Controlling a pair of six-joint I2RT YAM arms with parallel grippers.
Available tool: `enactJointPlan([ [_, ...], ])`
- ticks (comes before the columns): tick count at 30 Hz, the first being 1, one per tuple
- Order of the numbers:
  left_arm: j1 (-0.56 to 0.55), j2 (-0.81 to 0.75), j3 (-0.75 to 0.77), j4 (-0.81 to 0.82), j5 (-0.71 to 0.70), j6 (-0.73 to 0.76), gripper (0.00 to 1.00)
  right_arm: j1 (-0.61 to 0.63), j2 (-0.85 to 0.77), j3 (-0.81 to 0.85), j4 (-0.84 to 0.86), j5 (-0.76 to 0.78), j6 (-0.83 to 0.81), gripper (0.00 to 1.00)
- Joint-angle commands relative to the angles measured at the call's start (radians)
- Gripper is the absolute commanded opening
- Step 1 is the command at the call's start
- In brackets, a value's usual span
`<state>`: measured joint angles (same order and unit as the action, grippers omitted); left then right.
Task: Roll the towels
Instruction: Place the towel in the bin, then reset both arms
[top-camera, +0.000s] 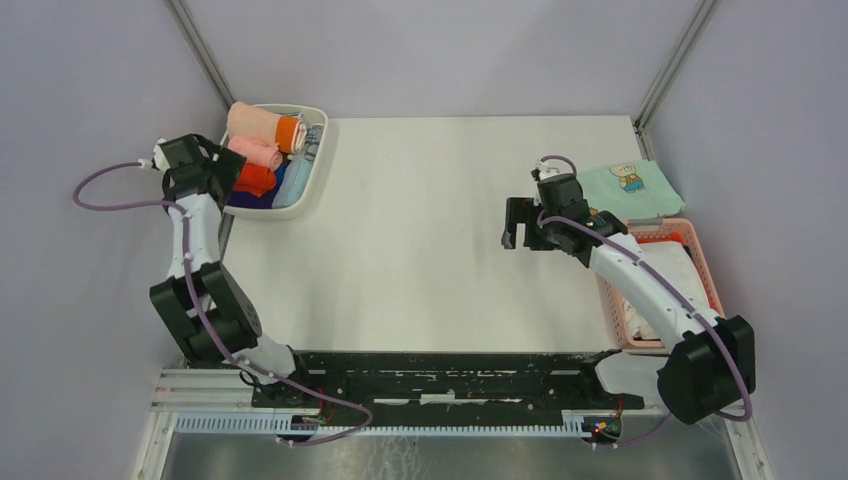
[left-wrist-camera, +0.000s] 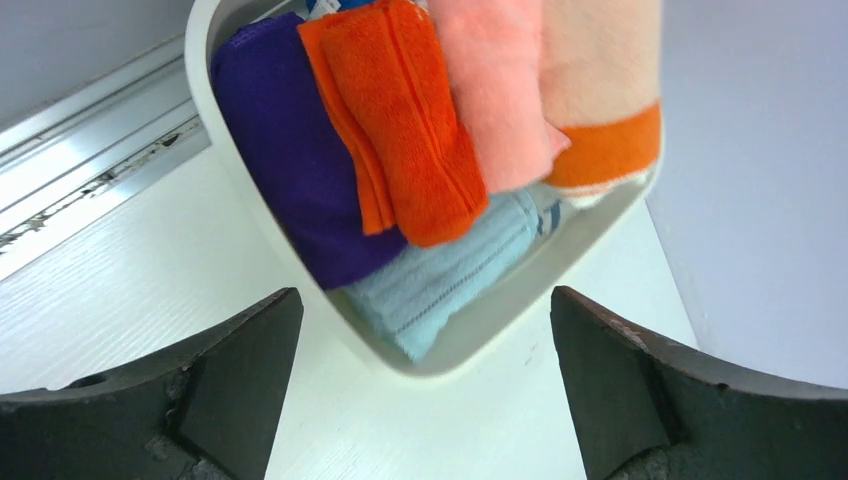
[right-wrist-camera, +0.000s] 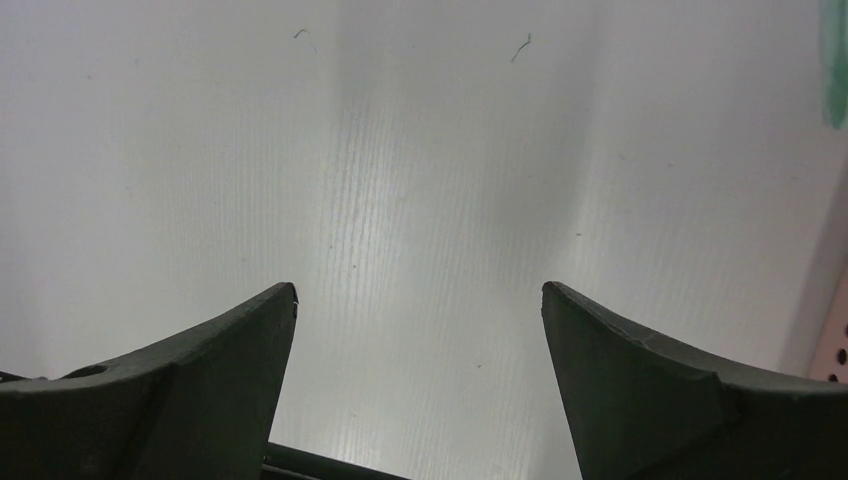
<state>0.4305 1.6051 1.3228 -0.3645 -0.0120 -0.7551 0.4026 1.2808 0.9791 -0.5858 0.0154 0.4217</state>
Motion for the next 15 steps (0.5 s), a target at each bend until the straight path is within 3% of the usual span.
enactJointPlan([
  [1,0.003,-0.215,-0.065,-0.058,0.058,0.226,0.99,-0.016,-0.118,0.078,-0.059,0.119,-0.030,1.00],
  [8,-0.067,-0.578,-0.200,-0.033,0.040,0.325,0.99,-0.018,-0.315,0.076,-0.103,0.341,-0.057,1.00],
  [12,-0.294,-0.629,-0.089,-0.130,-0.171,0.454,0.99,-0.018,-0.450,0.041,-0.123,0.509,-0.026,1.00],
  [15,-0.447,-0.760,-0.148,-0.081,-0.326,0.539,0.99,-0.018,-0.578,-0.002,-0.094,0.610,-0.045,1.00],
])
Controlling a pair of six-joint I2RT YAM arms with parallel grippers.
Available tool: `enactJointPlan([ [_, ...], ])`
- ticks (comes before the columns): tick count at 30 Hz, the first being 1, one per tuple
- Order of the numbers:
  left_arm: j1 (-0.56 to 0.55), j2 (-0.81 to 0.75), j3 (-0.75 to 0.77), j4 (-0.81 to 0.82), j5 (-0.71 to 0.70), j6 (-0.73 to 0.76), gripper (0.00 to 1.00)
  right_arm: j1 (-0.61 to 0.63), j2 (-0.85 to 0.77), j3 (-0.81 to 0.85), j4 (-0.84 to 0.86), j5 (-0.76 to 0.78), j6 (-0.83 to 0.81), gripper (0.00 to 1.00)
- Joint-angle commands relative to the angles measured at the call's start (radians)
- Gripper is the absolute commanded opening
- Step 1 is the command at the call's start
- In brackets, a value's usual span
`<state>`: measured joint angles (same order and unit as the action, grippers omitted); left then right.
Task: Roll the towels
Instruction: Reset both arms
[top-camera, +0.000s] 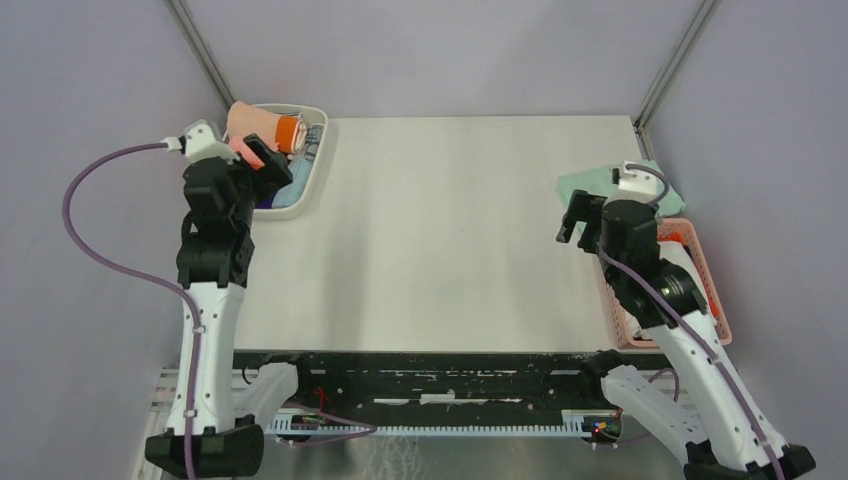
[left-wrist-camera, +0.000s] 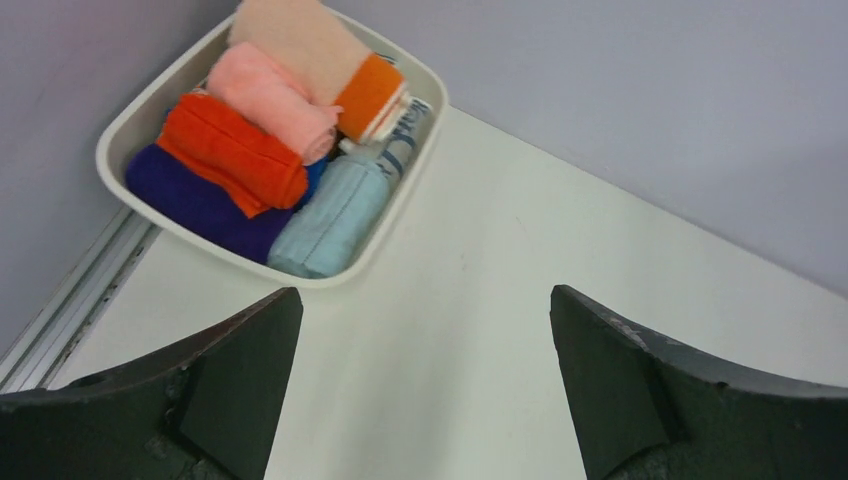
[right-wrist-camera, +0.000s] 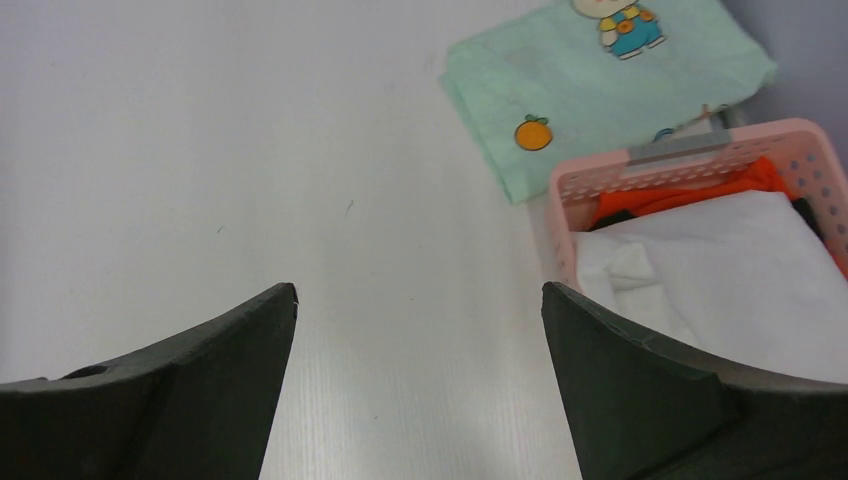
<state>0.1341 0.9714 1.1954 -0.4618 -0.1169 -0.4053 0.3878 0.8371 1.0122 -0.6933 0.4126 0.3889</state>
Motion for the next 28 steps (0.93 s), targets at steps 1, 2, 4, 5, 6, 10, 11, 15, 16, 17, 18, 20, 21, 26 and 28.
enactJointPlan([
  [1,-0.170,-0.181,-0.062,0.048,-0.229,0.206,0.99,-0.002,-0.176,-0.055,0.032,0.224,-0.024,1.00],
  [2,-0.176,-0.237,-0.109,0.075,-0.222,0.206,0.99,-0.002,-0.221,-0.076,0.054,0.231,-0.041,1.00],
  [4,-0.176,-0.327,-0.192,0.111,-0.213,0.195,0.99,-0.003,-0.296,-0.116,0.106,0.231,-0.094,1.00],
  [5,-0.177,-0.364,-0.232,0.121,-0.215,0.192,0.99,-0.003,-0.327,-0.130,0.125,0.232,-0.121,1.00],
  [6,-0.176,-0.395,-0.265,0.129,-0.220,0.188,0.99,-0.003,-0.348,-0.141,0.138,0.238,-0.146,1.00],
  [10,-0.177,-0.475,-0.389,0.170,-0.213,0.178,0.99,-0.001,-0.378,-0.176,0.169,0.289,-0.169,1.00],
  [11,-0.177,-0.483,-0.413,0.188,-0.215,0.172,0.99,-0.002,-0.370,-0.177,0.169,0.293,-0.170,1.00],
  [15,-0.176,-0.491,-0.474,0.224,-0.215,0.163,0.99,-0.002,-0.327,-0.182,0.170,0.240,-0.166,1.00],
  [16,-0.176,-0.488,-0.483,0.232,-0.211,0.167,0.99,-0.003,-0.321,-0.191,0.179,0.218,-0.164,1.00],
  [17,-0.176,-0.482,-0.488,0.234,-0.204,0.172,0.99,-0.004,-0.317,-0.199,0.185,0.200,-0.162,1.00],
  [18,-0.176,-0.478,-0.489,0.231,-0.200,0.175,0.99,-0.003,-0.313,-0.204,0.188,0.191,-0.156,1.00],
  [20,-0.176,-0.470,-0.494,0.227,-0.193,0.174,0.99,-0.004,-0.302,-0.206,0.189,0.178,-0.151,1.00],
  [21,-0.176,-0.466,-0.497,0.227,-0.186,0.175,0.99,-0.002,-0.297,-0.203,0.189,0.172,-0.152,1.00],
  [26,-0.175,-0.456,-0.497,0.231,-0.177,0.183,0.99,-0.003,-0.299,-0.199,0.190,0.155,-0.165,1.00],
  [28,-0.175,-0.455,-0.498,0.232,-0.174,0.184,0.99,-0.004,-0.299,-0.198,0.192,0.159,-0.168,1.00],
])
